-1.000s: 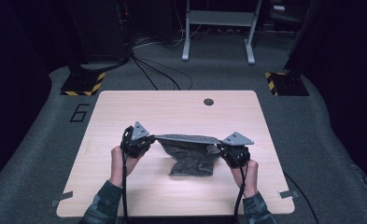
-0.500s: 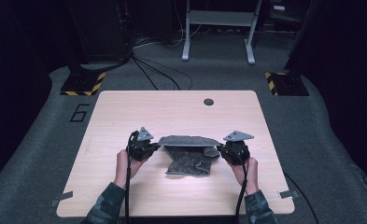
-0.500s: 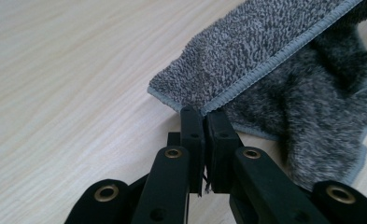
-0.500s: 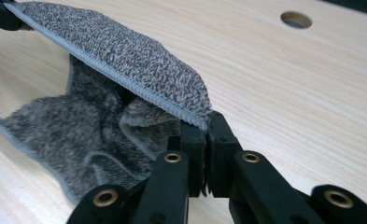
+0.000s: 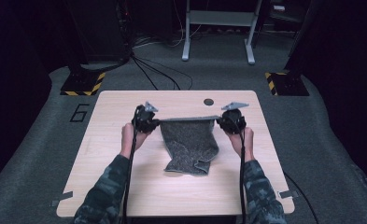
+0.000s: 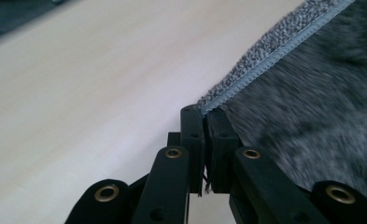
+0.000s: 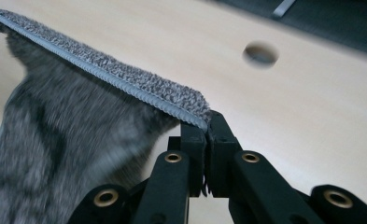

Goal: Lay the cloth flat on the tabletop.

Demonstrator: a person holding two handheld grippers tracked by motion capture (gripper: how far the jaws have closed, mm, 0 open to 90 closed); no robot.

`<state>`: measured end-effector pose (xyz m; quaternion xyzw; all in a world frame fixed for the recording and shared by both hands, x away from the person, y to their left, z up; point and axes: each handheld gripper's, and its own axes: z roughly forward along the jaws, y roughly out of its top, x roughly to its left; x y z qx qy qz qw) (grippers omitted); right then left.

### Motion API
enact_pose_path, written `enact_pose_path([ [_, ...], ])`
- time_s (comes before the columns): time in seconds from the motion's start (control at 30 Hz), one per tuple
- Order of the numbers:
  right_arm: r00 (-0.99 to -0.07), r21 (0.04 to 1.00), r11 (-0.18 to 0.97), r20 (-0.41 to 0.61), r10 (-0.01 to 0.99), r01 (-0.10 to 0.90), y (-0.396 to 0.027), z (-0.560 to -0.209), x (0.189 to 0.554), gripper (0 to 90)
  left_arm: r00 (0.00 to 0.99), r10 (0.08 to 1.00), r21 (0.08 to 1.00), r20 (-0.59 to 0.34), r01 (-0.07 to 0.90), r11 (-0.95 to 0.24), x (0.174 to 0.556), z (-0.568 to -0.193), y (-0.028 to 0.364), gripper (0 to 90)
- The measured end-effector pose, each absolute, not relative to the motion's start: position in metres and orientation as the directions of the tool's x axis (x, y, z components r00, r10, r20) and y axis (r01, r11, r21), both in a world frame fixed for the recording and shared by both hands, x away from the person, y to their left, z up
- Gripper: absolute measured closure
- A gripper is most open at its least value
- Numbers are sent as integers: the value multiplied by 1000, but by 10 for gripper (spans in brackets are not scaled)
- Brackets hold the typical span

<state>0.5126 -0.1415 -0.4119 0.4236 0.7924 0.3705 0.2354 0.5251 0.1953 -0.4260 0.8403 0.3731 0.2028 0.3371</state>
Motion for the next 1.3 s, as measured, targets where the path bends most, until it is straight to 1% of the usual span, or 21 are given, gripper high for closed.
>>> enact_pose_path([
  [0.03,-518,801,355,-66,853,482,-139,-398,516,877,620,774,744,131,454,-490,532,-397,195,873],
  [0.07,-518,801,355,-66,853,482,-139,-398,516,877,620,774,744,131,454,-490,532,-397,195,873],
  [0.13,-512,828,368,-117,851,423,-137,-365,519,877,603,777,769,179,408,-493,531,-367,195,873],
  [0.17,-502,860,369,-159,850,353,-135,-330,514,877,578,778,802,246,330,-499,522,-331,195,873],
  [0.3,-509,896,382,-225,831,227,-133,-280,488,875,547,771,823,325,238,-516,496,-301,198,872],
  [0.4,-523,901,390,-244,817,189,-134,-272,471,871,545,750,820,374,183,-542,466,-299,201,870],
  [0.5,-567,886,428,-263,781,179,-136,-289,447,860,548,727,795,413,173,-581,438,-324,204,869],
  [0.6,-614,840,492,-268,743,228,-134,-334,423,855,582,698,755,416,206,-622,413,-369,208,867],
  [0.7,-681,794,522,-198,705,310,-135,-397,401,850,640,685,711,348,296,-638,389,-424,213,864],
  [0.73,-681,794,522,-198,705,310,-135,-397,401,850,640,685,711,348,296,-638,389,-424,213,863],
  [0.77,-701,766,535,-160,695,356,-134,-425,390,844,659,677,696,327,317,-645,384,-438,214,859],
  [0.9,-715,742,532,-103,692,408,-136,-455,377,817,711,665,637,228,407,-654,366,-482,219,834],
  [0.97,-703,723,513,-53,709,463,-141,-472,371,729,730,661,625,176,436,-648,359,-494,221,724],
  [1.0,-703,723,513,-53,709,463,-141,-472,371,729,737,659,618,148,452,-644,356,-498,223,724],
  [1.03,-702,718,493,-9,712,491,-147,-476,368,678,740,662,618,120,467,-633,354,-501,224,593],
  [1.07,-702,718,493,-9,712,491,-147,-476,368,678,740,667,623,90,480,-617,352,-502,227,593],
  [1.1,-695,714,484,6,719,506,-154,-476,366,592,710,699,633,87,502,-589,349,-497,232,443],
  [1.13,-695,714,484,6,719,506,-154,-476,366,592,710,699,633,87,502,-589,349,-497,232,380],
  [1.2,-691,718,471,19,722,512,-161,-474,367,552,703,706,656,85,494,-571,348,-491,236,332],
  [1.23,-679,716,461,25,734,524,-166,-472,367,454,698,711,664,82,494,-561,348,-488,238,309],
  [1.3,-671,718,447,37,741,533,-172,-470,370,402,692,719,685,74,488,-541,353,-483,241,284],
])
